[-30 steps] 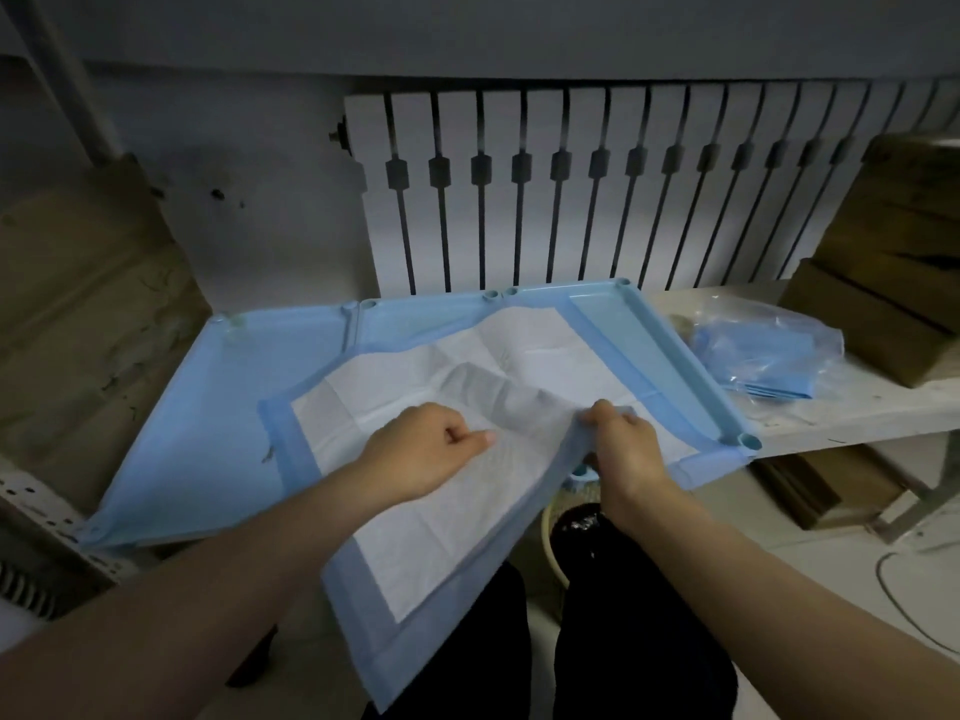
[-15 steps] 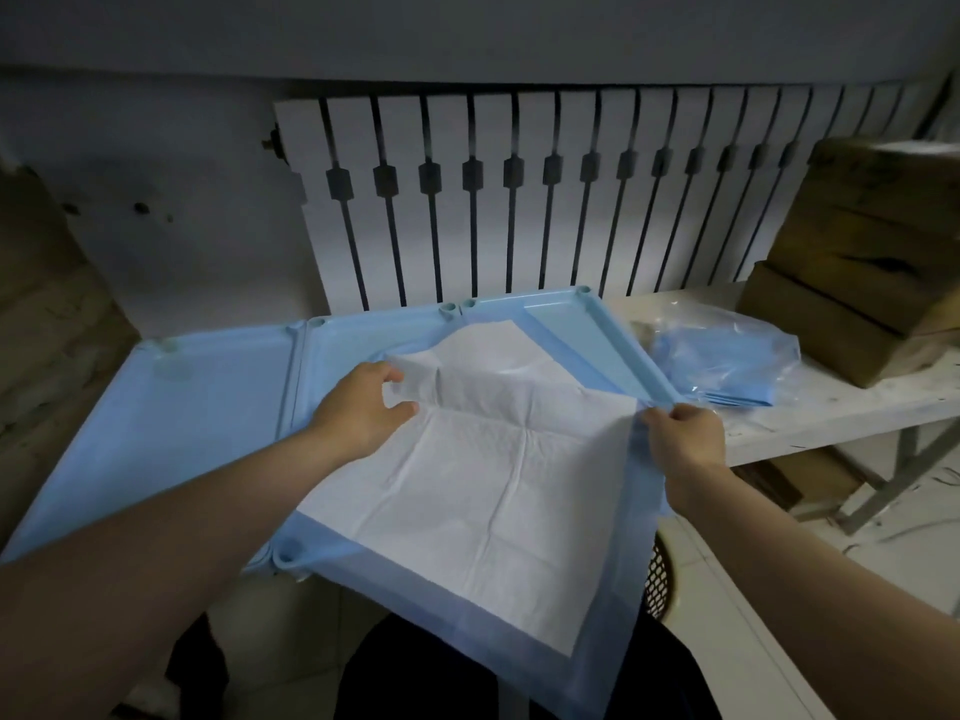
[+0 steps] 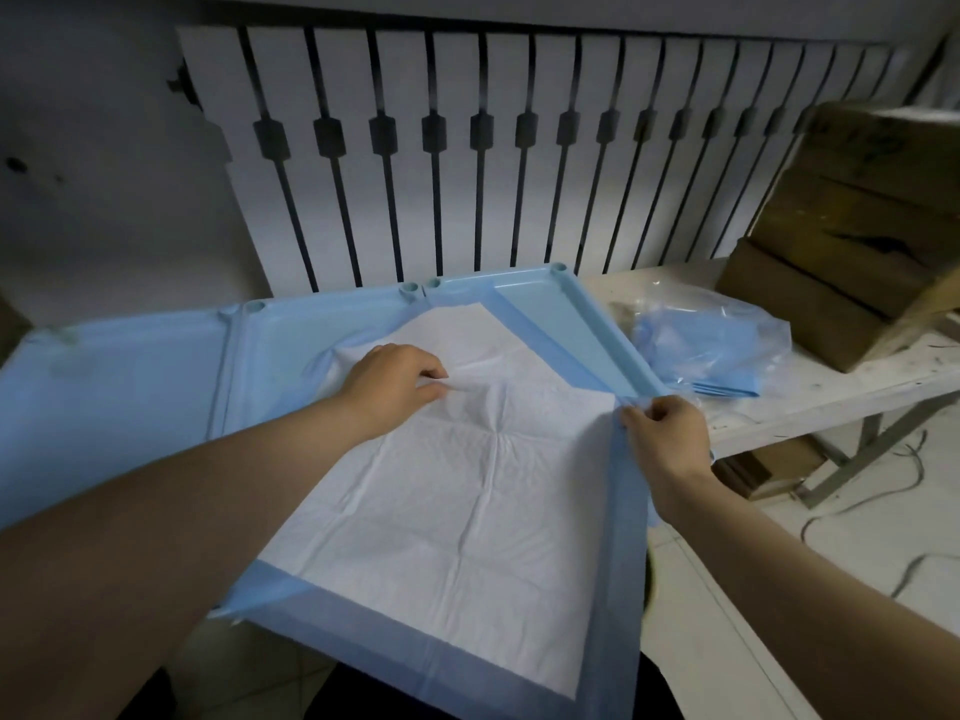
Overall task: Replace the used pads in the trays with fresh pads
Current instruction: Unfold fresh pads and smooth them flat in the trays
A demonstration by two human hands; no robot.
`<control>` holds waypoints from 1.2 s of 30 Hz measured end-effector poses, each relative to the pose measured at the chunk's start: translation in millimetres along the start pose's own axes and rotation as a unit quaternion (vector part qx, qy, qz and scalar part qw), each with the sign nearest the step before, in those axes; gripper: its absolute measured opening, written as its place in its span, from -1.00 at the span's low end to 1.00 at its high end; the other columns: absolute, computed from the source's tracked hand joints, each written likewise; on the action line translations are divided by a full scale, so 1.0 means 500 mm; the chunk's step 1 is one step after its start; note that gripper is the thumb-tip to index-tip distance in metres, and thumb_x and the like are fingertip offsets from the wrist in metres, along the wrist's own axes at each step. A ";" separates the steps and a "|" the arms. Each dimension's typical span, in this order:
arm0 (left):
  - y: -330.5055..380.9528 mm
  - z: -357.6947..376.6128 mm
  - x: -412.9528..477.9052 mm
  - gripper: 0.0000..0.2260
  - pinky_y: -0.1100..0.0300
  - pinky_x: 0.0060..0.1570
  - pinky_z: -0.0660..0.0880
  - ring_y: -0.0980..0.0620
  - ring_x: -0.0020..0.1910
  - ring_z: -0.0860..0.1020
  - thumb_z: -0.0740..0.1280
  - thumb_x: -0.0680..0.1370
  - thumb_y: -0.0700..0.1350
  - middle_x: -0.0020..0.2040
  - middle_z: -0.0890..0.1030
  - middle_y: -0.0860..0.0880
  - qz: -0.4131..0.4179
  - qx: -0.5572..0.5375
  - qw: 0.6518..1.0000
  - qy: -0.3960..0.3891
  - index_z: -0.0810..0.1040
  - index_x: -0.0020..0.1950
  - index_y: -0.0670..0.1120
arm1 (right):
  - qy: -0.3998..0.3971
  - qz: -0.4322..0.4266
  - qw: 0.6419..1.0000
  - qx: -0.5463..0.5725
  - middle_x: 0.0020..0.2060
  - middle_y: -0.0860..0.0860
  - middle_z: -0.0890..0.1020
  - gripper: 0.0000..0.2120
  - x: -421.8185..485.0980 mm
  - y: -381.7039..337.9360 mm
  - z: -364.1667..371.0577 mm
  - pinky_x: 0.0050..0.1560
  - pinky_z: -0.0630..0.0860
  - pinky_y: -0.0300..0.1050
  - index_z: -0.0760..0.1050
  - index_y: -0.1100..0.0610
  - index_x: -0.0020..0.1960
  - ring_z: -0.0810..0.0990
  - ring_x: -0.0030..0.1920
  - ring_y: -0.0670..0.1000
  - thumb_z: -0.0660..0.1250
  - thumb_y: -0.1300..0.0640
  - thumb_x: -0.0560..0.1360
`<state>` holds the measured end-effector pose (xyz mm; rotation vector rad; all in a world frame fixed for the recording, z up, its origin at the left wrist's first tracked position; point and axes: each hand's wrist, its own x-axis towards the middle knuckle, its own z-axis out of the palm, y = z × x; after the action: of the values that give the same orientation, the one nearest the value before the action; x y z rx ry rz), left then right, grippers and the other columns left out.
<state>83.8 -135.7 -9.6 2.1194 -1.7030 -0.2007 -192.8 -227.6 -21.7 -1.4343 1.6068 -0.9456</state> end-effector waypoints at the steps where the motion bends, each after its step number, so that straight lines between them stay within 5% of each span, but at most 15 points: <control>1: 0.000 -0.001 -0.001 -0.88 0.14 -0.05 0.49 0.05 -0.01 0.59 0.38 0.53 0.01 -0.05 0.68 0.09 0.000 -0.011 1.000 -0.003 0.67 -0.02 0.02 | 0.018 -0.007 1.000 -0.001 -0.34 0.00 0.44 -0.83 -0.003 -0.005 0.003 -0.37 0.31 -0.16 0.40 0.14 -0.12 0.41 -0.33 0.05 0.34 0.08 0.47; 3: 0.000 -0.010 -0.008 -0.88 0.06 -0.03 0.53 0.08 -0.05 0.59 0.37 0.54 0.01 -0.08 0.68 0.10 0.002 -0.030 0.999 -0.010 0.68 -0.05 0.02 | 0.067 -0.038 0.995 -0.063 -0.09 0.05 0.51 -0.74 -0.011 -0.021 0.007 -0.04 0.41 -0.03 0.42 0.12 0.06 0.49 -0.02 0.14 0.35 0.03 0.44; 5: 0.005 -0.026 -0.018 -0.89 0.02 -0.01 0.54 0.11 -0.08 0.59 0.37 0.54 0.02 -0.11 0.67 0.13 0.009 -0.040 0.999 -0.009 0.67 -0.07 0.04 | 0.072 -0.108 0.981 -0.144 0.17 0.08 0.47 -0.60 -0.030 -0.048 0.011 0.27 0.24 0.08 0.41 0.11 0.25 0.38 0.26 0.15 0.35 0.03 0.47; 11: 0.035 -0.095 -0.049 -0.91 0.02 0.00 0.53 0.16 -0.07 0.57 0.35 0.55 0.03 -0.12 0.65 0.18 0.048 -0.043 0.998 0.004 0.63 -0.08 0.08 | -0.081 -0.391 0.865 -0.304 0.33 -0.02 0.47 -0.43 -0.123 -0.136 0.033 0.47 -0.05 0.07 0.40 0.00 0.38 0.20 0.48 0.05 0.36 -0.21 0.45; 14: 0.051 -0.132 -0.070 -0.92 0.01 0.00 0.53 0.15 -0.08 0.57 0.35 0.54 0.05 -0.11 0.65 0.17 0.061 -0.041 0.997 0.015 0.63 -0.07 0.12 | -0.117 -0.411 0.832 -0.354 0.21 0.00 0.55 -0.53 -0.153 -0.171 0.038 0.47 -0.09 0.07 0.45 -0.02 0.34 0.33 0.39 0.05 0.33 -0.17 0.49; 18: 0.060 -0.180 -0.108 -0.91 -0.03 -0.07 0.53 0.13 -0.14 0.57 0.37 0.50 0.11 -0.17 0.64 0.17 0.065 -0.037 0.997 0.021 0.62 -0.13 0.15 | -0.090 -0.451 0.823 -0.333 -0.11 -0.05 0.67 -0.82 -0.169 -0.202 0.027 0.39 0.08 -0.01 0.62 -0.04 0.01 0.53 0.08 0.03 0.25 -0.01 0.57; 28: 0.027 -0.308 -0.195 -0.85 0.15 -0.24 0.43 0.06 -0.29 0.51 0.51 0.41 -0.01 -0.26 0.60 0.02 -0.045 -0.002 0.999 0.030 0.61 -0.29 0.00 | -0.013 -0.497 0.818 -0.291 -0.13 -0.03 0.67 -0.81 -0.173 -0.305 -0.050 0.13 0.20 -0.10 0.61 0.00 0.01 0.57 -0.07 0.06 0.23 0.00 0.59; 36: 0.026 -0.389 -0.222 -0.87 0.22 -0.38 0.32 0.09 -0.35 0.46 0.47 0.47 -0.05 -0.29 0.60 -0.03 -0.078 -0.035 0.991 0.102 0.64 -0.20 -0.09 | 0.029 -0.497 0.778 -0.383 -0.15 -0.01 0.66 -0.78 -0.160 -0.353 -0.060 0.00 0.12 -0.09 0.64 -0.01 -0.07 0.43 -0.05 0.05 0.21 0.08 0.60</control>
<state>115.6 12.4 155.7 2.1410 -1.3970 -0.0835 -139.1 -163.1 155.7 -3.0230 1.2391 -0.8684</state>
